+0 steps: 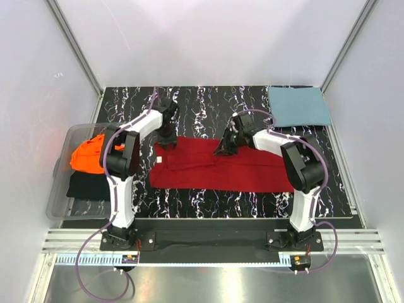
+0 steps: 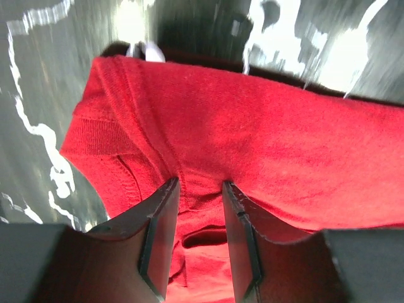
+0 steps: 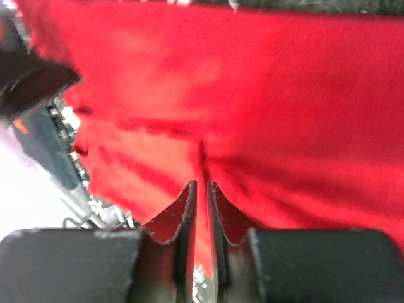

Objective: Fold and stack the t-shirts
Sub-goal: Fold the tshirt

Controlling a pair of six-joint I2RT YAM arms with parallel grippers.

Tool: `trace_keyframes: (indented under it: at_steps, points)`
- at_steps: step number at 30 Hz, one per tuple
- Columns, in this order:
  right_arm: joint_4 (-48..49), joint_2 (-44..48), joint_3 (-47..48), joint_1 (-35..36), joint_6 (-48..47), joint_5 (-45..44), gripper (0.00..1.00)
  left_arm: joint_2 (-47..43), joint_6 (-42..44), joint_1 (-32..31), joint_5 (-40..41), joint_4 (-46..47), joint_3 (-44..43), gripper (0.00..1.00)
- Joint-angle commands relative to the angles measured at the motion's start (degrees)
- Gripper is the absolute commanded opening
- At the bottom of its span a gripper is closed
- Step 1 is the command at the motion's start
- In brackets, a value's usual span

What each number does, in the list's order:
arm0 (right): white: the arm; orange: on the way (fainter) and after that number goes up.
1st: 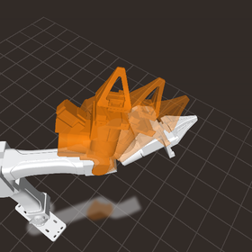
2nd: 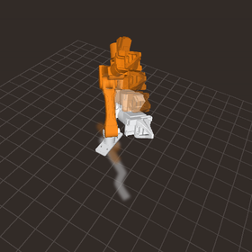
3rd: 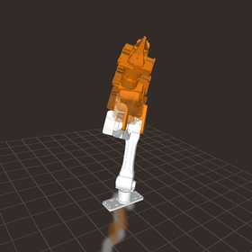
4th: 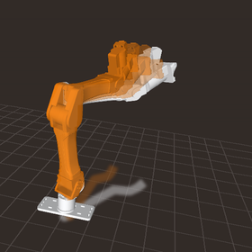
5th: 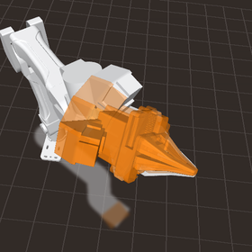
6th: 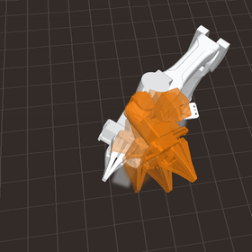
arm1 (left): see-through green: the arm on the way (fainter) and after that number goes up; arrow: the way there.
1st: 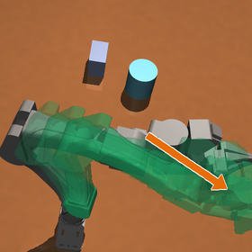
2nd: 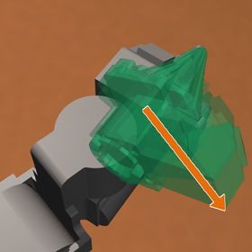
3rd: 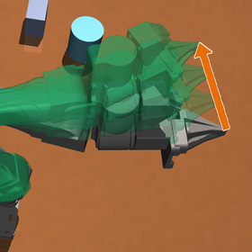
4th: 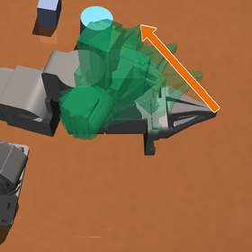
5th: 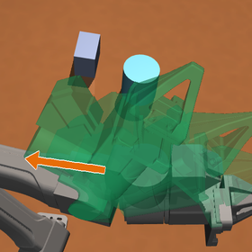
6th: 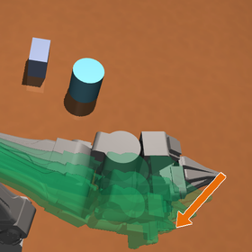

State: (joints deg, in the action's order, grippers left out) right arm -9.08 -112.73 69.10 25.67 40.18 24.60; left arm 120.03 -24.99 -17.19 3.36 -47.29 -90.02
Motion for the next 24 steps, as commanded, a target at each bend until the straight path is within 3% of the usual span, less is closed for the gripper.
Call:
trace_keyframes:
  at_steps: [1, 6, 10, 13, 18, 24]
  points:
    - [-1.6, 7.8, 2.6, -0.5, -1.2, -1.7, 0.19, 5.1, 1.1, 0.8, 2.3, 1.9, -6.3, 0.39]
    - [-3.0, 13.6, 2.1, -1.1, -3.5, -4.6, 0.19, 12.3, 2.0, 1.8, 0.9, 1.8, -14.2, 0.40]
    - [-7.5, 17.1, 1.1, -2.5, -6.7, -13.5, 0.19, 18.0, 3.7, 3.3, -1.9, 1.5, -28.3, 0.40]
    - [-8.8, 20.3, 0.9, -4.0, -7.8, -15.3, 0.19, 20.2, 3.8, 4.4, -4.5, 0.7, -37.1, 0.40]
    - [-10.3, 25.0, 0.9, -4.2, -9.2, -18.2, 0.20, 12.5, 2.7, 4.5, -5.3, 2.1, -38.2, 0.41]
    - [-11.9, 30.9, -1.6, -4.4, -7.9, -22.2, 0.24, -0.1, 2.8, 1.6, -6.5, 2.6, -30.1, 0.41]
